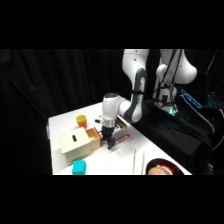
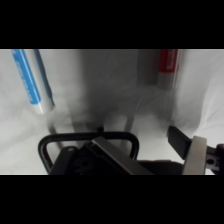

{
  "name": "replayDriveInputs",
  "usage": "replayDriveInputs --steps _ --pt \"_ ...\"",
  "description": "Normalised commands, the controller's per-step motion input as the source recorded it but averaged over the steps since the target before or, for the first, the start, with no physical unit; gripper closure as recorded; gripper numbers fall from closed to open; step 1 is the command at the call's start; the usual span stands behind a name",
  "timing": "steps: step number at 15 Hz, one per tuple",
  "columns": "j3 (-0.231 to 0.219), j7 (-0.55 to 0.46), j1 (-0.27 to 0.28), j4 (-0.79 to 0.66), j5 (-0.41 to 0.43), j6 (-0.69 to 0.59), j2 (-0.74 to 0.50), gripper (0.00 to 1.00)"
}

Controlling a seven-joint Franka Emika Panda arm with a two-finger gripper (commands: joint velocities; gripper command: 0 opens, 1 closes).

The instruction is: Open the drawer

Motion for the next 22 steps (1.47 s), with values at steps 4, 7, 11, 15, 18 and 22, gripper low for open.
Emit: replayDriveInputs --steps 4,7,11,15,18,22 --pt "0.050 0.00 -0.026 -0.70 -0.014 0.19 -0.51 0.00" --pt "0.087 0.00 -0.062 -0.50 -0.011 0.05 -0.47 0.00" --pt "0.349 -0.12 -0.326 -0.21 0.072 -0.39 -0.49 0.00" --pt "0.296 -0.34 -0.229 -0.02 0.390 -0.64 -0.55 0.00" --pt "-0.147 -0.18 0.184 0.02 0.234 -0.63 -0.54 0.00" --pt "-0.261 0.03 0.264 0.05 -0.018 -0.54 -0.45 0.00"
